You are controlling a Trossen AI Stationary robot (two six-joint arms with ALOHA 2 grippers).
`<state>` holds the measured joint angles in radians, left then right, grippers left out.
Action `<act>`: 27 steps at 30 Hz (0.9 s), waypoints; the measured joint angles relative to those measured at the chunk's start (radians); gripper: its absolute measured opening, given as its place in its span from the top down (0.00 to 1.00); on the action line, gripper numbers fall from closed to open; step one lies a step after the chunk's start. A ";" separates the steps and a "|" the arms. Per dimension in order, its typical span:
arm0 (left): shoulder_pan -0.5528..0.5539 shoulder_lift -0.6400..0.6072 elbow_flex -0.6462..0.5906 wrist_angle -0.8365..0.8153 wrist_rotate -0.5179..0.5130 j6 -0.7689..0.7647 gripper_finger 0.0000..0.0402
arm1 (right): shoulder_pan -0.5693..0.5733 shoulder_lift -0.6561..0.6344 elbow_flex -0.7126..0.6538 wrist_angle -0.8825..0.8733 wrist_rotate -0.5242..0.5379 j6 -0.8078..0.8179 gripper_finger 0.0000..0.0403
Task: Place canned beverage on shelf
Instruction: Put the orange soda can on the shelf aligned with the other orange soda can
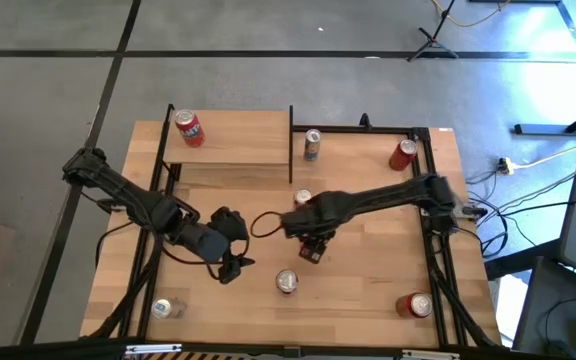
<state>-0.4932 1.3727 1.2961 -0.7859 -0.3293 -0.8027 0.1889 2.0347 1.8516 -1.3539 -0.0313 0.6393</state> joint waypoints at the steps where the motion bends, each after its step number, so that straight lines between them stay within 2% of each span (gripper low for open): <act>1: -0.003 0.000 0.000 0.000 0.000 -0.004 0.23 | 0.001 0.021 0.022 -0.005 -0.004 0.008 0.38; 9: -0.010 0.000 0.000 0.005 0.003 -0.003 0.23 | 0.001 0.064 0.050 0.028 -0.021 0.038 0.36; 16: -0.010 0.000 0.000 0.017 0.002 -0.001 0.23 | 0.001 0.064 0.049 0.079 -0.024 0.053 0.10; 19: -0.010 0.000 0.000 0.018 0.002 0.000 0.23 | 0.002 0.061 0.049 0.095 -0.027 0.024 0.03; 22: -0.010 0.000 0.000 0.025 -0.005 0.001 0.23 | 0.003 0.025 0.048 0.092 -0.008 0.002 0.04; 27: -0.009 0.020 0.000 0.092 -0.051 0.000 0.23 | 0.040 -0.107 0.049 0.036 0.126 -0.056 0.08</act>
<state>-0.5022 1.3923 1.2961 -0.6940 -0.3800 -0.8028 0.2284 1.9272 1.9001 -1.3177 0.0943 0.5829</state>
